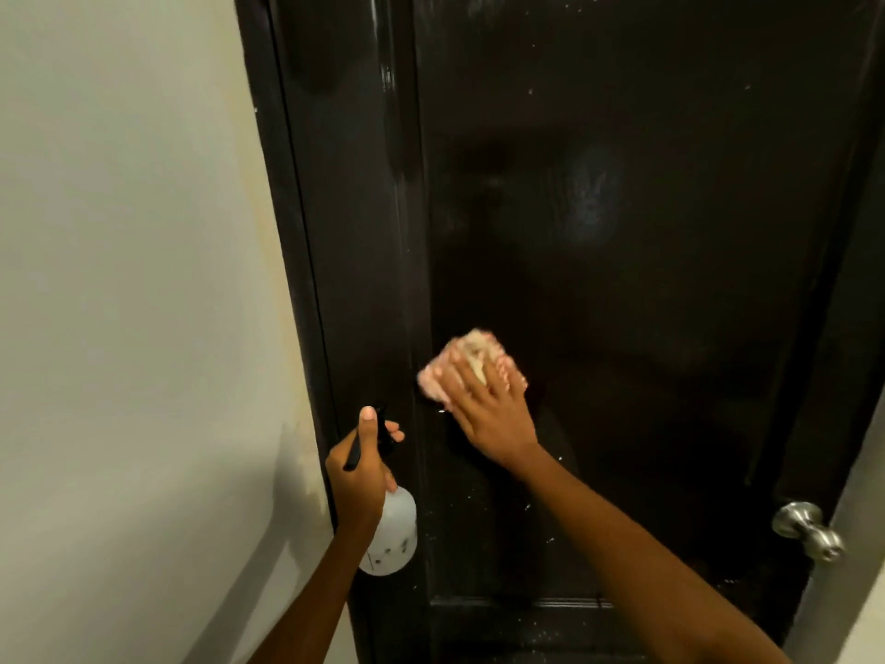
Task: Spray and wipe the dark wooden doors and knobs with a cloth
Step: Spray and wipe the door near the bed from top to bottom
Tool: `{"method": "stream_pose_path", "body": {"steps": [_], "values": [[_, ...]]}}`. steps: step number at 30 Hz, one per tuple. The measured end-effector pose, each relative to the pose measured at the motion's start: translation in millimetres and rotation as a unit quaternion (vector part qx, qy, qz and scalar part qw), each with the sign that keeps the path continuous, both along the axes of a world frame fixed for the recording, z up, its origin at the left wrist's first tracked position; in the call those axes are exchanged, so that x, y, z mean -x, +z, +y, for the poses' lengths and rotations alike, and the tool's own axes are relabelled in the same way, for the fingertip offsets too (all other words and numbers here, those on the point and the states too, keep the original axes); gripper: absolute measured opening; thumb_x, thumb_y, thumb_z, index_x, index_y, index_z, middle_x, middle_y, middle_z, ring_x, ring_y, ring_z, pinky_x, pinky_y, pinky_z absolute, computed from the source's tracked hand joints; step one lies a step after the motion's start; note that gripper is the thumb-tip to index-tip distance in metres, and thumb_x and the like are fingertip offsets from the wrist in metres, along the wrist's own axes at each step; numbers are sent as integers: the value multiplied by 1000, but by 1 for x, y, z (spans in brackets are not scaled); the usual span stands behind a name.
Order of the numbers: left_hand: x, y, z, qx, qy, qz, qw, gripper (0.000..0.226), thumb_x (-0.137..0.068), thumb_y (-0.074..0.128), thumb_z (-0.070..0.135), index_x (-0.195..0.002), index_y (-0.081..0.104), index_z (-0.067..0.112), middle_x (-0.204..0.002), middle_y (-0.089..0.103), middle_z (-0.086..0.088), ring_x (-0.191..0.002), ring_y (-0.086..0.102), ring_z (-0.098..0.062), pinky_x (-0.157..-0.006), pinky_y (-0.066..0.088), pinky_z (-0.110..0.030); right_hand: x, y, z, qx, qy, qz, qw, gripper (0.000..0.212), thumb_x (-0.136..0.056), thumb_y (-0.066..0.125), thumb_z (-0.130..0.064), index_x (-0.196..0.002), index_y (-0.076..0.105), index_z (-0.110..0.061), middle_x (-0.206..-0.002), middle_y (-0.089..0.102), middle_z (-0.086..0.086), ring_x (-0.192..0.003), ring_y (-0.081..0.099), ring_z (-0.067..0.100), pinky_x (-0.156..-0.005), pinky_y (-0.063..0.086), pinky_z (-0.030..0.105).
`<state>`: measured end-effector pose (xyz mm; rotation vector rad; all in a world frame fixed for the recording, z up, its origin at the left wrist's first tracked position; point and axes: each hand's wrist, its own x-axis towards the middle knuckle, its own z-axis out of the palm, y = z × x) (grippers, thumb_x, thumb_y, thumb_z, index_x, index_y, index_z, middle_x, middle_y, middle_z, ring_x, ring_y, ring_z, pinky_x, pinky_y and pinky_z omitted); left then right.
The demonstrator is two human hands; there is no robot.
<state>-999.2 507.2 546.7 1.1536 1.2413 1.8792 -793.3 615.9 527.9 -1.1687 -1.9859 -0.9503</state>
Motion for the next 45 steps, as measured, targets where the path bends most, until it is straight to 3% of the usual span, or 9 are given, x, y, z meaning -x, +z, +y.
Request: {"method": "stream_pose_path", "body": {"steps": [3, 6, 9, 14, 22, 27, 33, 38, 45], "values": [[11, -2, -5, 24, 8, 26, 999, 60, -93, 43, 64, -87, 76, 15, -79, 78, -4, -39, 49, -24, -46, 45, -30, -7, -64, -3, 65, 40, -266, 961, 77, -95, 54, -47, -161, 17, -35, -167, 17, 0, -154, 15, 32, -122, -2, 59], [14, 5, -11, 41, 8, 9, 999, 66, -88, 43, 69, -86, 76, 12, -80, 78, -4, -36, 47, -17, -42, 43, -25, -9, -55, -5, 76, 44, -328, 941, 67, -98, 45, -47, -160, 22, -34, -168, 17, -2, -156, 9, 27, -121, -16, 56], [13, 19, -17, 47, -5, 7, 999, 66, -90, 44, 68, -87, 76, 9, -80, 78, -4, -36, 46, -15, -40, 41, -25, -10, -8, -3, 46, 35, -276, 959, 61, -102, 34, -47, -160, 21, -35, -169, 14, -2, -156, 6, 28, -123, -6, 60], [19, 65, -13, 36, -20, 14, 999, 63, -101, 47, 62, -87, 76, 7, -81, 79, -5, -36, 48, -20, -42, 43, -29, 2, 100, 1, -64, -18, -32, 997, 56, -102, 44, -45, -156, 36, -32, -164, 31, 0, -146, 37, 33, -120, 17, 64], [41, 124, -6, 56, -11, -2, 998, 79, -92, 43, 77, -74, 67, 4, -63, 65, -12, -41, 49, -19, -42, 42, -28, 18, 98, -4, -36, -60, 172, 983, 62, -104, 33, -48, -161, 22, -28, -170, 11, 3, -156, 6, 26, -124, 4, 59], [50, 129, -6, 44, -27, 28, 998, 75, -98, 40, 72, -86, 76, 6, -80, 79, -6, -41, 53, -21, -43, 46, -27, 25, 96, -3, -34, -53, 186, 981, 62, -103, 30, -48, -161, 20, -26, -170, 8, 4, -156, 2, 25, -123, -1, 59], [52, 138, -6, 52, 8, 0, 999, 76, -99, 41, 71, -72, 68, 5, -63, 67, -12, -40, 50, -20, -43, 45, -28, 28, 97, -1, -32, -55, 174, 983, 63, -104, 30, -48, -162, 19, -25, -170, 2, 4, -156, 9, 32, -123, -4, 60], [58, 145, -7, 15, 51, 10, 999, 68, -102, 39, 66, -87, 75, 10, -83, 78, -4, -41, 54, -22, -45, 48, -29, 28, 93, 2, -21, -54, 157, 986, 64, -104, 30, -47, -162, 16, -25, -171, 2, 6, -156, 8, 34, -122, -5, 62], [68, 164, -13, 38, 36, -11, 999, 73, -101, 39, 68, -75, 69, 8, -67, 70, -9, -41, 51, -19, -44, 45, -27, 33, 102, 3, -31, -19, 111, 993, 64, -103, 33, -44, -162, 12, -31, -170, 7, 5, -153, 16, 38, -122, 1, 62]]}}
